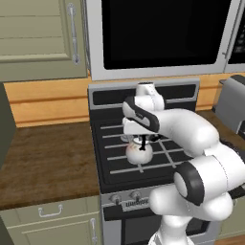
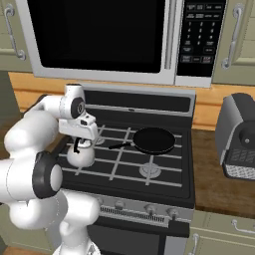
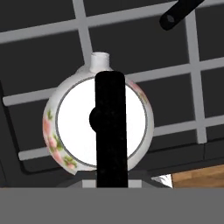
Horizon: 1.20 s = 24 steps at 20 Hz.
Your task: Pick the kettle from the counter and place it on a stove burner. Then turn the burner on.
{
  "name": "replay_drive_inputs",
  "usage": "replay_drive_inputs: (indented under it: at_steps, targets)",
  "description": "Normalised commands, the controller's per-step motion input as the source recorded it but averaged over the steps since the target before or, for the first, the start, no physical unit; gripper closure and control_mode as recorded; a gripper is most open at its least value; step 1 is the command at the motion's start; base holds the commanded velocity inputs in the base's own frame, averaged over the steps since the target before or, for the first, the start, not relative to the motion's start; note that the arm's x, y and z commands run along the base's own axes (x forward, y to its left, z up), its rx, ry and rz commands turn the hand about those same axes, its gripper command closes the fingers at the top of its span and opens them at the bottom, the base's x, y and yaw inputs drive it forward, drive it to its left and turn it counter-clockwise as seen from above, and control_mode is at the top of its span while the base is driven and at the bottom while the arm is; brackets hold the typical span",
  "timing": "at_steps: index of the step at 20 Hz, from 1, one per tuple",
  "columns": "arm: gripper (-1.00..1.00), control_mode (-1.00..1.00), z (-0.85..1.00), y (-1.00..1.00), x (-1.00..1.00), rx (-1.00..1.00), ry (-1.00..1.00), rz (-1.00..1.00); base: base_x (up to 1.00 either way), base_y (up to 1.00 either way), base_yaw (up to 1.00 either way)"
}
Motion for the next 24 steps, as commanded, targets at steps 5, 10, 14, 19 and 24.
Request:
replay_drive_inputs:
  at_steps: [5,10,14,19,24]
  targets:
    - [1.0,-1.0,0.0,0.03,0.38,0.0,0.0,0.0,0.0,0.0,0.0]
    - [1.0,-1.0,0.0,0.04,0.01,0.0,0.0,0.0,0.0,0.0,0.0]
    - [1.0,-1.0,-0.14,0.0,0.22,0.0,0.0,0.0,0.0,0.0,0.0]
    - [1.0,-1.0,-0.37,0.0,0.02,0.0,0.0,0.0,0.0,0.0,0.0]
    - [1.0,-1.0,-0.3,0.0,0.0,0.0,0.0,-0.01,0.0,0.0,0.0]
